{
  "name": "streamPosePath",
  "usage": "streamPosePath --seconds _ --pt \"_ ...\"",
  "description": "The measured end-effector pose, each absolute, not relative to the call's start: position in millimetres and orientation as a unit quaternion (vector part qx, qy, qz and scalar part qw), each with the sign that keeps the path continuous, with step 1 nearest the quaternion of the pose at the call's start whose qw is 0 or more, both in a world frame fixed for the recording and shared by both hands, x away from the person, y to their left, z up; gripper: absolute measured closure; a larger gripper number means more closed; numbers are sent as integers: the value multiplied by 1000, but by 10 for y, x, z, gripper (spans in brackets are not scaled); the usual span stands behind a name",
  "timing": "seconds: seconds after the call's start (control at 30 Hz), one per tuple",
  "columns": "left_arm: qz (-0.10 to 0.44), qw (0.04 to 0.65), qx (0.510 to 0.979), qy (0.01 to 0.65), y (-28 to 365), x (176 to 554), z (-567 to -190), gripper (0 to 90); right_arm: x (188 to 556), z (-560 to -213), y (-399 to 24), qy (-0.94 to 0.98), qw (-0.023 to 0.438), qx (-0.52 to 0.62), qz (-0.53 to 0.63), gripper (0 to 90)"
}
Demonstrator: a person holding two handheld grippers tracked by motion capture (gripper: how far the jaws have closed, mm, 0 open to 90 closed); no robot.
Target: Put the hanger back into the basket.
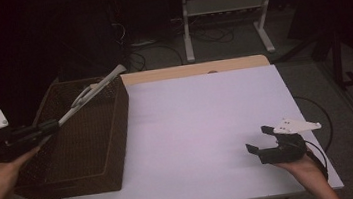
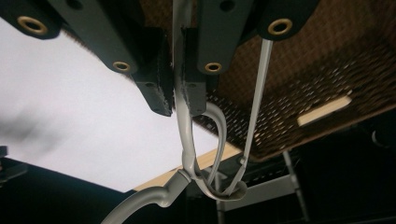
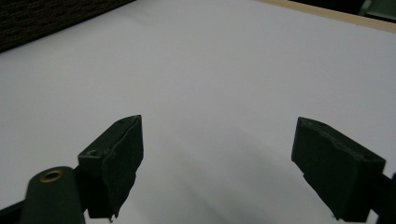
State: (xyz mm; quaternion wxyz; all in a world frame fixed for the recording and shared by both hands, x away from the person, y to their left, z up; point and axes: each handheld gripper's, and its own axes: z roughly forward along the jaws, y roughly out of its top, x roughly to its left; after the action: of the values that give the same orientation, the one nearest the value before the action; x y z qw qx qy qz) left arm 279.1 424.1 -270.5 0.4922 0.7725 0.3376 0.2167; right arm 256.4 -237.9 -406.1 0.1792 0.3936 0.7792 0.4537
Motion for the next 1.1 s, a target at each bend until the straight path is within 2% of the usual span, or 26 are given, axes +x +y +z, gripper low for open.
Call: streamPosePath --seconds 0.37,1.1 --pt "206 473 772 371 4495 2770 -2866 831 2574 -4069 -2374 779 179 395 452 161" --pt "154 414 810 386 4319 3081 -3114 828 2571 -4061 -2388 778 183 395 452 160"
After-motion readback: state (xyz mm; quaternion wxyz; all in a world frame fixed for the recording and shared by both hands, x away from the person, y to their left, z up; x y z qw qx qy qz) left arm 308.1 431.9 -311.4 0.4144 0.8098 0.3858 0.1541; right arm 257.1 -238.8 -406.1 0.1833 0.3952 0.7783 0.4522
